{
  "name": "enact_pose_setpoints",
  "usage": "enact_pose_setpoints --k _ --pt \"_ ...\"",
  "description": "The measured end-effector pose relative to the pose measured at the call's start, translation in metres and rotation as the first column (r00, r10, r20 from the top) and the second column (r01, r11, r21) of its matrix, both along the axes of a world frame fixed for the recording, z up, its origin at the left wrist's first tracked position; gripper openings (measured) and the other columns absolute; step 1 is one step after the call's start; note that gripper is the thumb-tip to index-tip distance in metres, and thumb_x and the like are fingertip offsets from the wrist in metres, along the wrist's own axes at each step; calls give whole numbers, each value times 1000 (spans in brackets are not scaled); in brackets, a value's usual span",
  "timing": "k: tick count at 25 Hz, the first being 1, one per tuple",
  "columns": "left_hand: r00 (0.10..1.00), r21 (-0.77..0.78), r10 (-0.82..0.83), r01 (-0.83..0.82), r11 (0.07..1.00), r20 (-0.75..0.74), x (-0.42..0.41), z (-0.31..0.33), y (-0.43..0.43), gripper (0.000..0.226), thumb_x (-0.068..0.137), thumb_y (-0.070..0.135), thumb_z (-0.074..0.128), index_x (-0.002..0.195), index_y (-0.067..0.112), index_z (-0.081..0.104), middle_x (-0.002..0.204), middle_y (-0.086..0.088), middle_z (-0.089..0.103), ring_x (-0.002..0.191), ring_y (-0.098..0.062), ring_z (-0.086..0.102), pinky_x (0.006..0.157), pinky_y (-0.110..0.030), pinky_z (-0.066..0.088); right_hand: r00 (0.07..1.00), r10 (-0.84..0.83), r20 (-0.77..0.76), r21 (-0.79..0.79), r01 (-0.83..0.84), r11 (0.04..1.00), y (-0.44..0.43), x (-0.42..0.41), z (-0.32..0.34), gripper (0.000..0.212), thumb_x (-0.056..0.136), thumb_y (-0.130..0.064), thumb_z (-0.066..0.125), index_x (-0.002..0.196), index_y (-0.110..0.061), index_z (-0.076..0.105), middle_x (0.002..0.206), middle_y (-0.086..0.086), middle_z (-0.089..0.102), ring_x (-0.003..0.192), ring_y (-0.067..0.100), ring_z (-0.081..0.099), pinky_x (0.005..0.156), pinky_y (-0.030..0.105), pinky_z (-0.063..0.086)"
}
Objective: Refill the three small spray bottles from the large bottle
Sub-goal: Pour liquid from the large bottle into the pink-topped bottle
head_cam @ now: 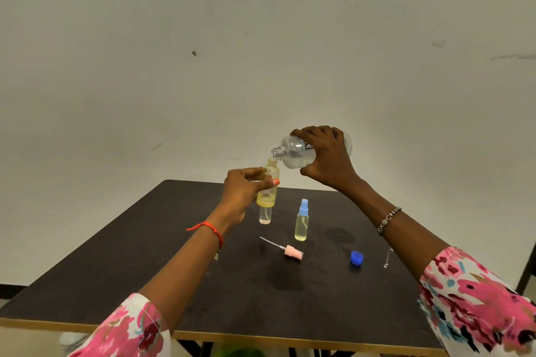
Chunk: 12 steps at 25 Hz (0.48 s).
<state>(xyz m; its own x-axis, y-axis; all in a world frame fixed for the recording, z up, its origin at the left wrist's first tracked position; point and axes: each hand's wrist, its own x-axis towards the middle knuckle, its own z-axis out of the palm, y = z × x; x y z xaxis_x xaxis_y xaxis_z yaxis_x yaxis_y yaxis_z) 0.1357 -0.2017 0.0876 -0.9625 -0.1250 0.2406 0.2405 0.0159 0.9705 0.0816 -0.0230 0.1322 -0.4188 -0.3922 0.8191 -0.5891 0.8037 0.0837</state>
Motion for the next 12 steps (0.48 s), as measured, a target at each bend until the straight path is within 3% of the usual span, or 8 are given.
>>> enact_pose_setpoints --k 12 --pt "1000 29 -23 23 999 6 3 0 1 46 73 7 72 117 3 59 98 -4 63 80 -14 62 65 -24 52 1000 2 6 -1 -2 1000 0 0 -1 64 53 -23 61 117 -18 58 110 3 63 103 30 54 93 41 30"
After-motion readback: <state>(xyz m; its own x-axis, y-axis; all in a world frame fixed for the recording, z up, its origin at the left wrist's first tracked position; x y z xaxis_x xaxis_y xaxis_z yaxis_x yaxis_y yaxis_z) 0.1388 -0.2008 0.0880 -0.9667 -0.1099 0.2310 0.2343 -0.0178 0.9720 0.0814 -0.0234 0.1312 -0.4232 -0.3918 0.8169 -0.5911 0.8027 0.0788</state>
